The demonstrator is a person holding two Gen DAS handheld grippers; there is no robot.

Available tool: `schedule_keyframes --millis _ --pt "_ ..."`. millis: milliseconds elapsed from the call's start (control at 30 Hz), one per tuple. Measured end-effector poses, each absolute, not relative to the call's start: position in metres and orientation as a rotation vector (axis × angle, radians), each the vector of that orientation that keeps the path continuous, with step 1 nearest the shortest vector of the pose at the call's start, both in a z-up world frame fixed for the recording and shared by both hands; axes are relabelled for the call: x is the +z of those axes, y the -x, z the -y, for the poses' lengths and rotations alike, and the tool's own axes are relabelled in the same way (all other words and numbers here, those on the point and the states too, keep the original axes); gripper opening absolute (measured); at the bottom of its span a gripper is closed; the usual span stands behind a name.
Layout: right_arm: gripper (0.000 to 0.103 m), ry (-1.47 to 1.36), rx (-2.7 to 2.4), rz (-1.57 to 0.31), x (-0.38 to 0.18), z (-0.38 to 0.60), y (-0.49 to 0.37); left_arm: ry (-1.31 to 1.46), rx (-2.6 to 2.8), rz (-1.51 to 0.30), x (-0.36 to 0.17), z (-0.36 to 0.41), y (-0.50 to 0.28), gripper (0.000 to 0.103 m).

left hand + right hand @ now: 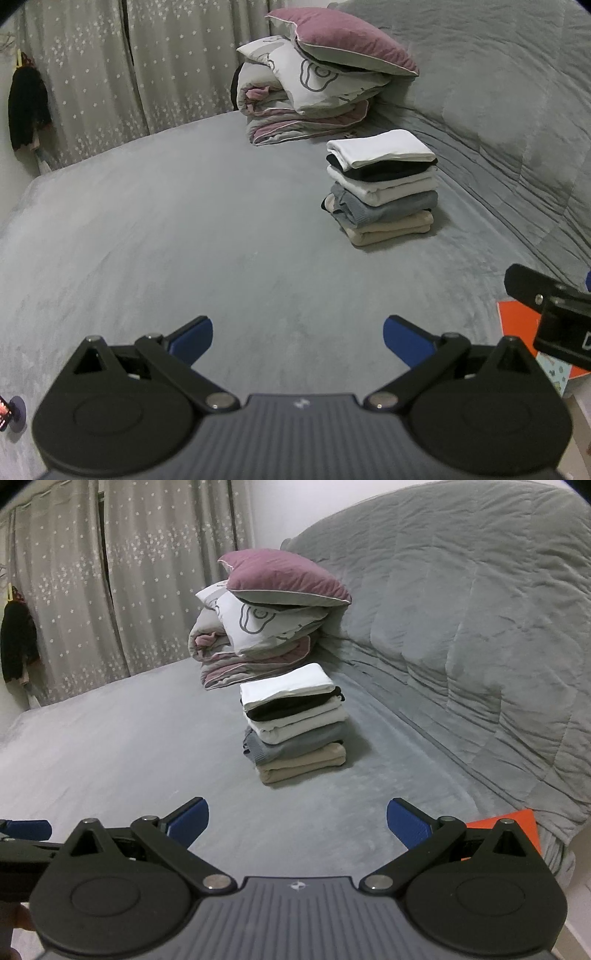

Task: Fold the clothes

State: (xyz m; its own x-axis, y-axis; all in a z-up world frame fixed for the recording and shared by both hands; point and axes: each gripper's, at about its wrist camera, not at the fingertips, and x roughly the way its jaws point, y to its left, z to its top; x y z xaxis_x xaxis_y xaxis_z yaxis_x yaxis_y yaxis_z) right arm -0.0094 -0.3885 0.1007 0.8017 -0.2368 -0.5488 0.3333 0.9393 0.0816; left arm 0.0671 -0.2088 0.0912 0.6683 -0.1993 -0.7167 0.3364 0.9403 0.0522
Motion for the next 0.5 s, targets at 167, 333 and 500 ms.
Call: schedule_keyframes --millis 167,333,500 --pt "0.103 -0.172 -0.308 -0.563 0.1 0.382 0.011 -0.175 -0.303 -0.783 0.092 0.202 -0.065 0.103" --pt "0.103 -0.172 -0.309 -0.566 0.099 0.38 0.012 -0.165 -0.304 -0.787 0.092 0.199 -0.064 0.103" --pt "0.103 -0.174 -0.31 -0.565 0.1 0.378 0.011 -0.161 -0.309 -0.782 0.092 0.197 -0.066 0.103"
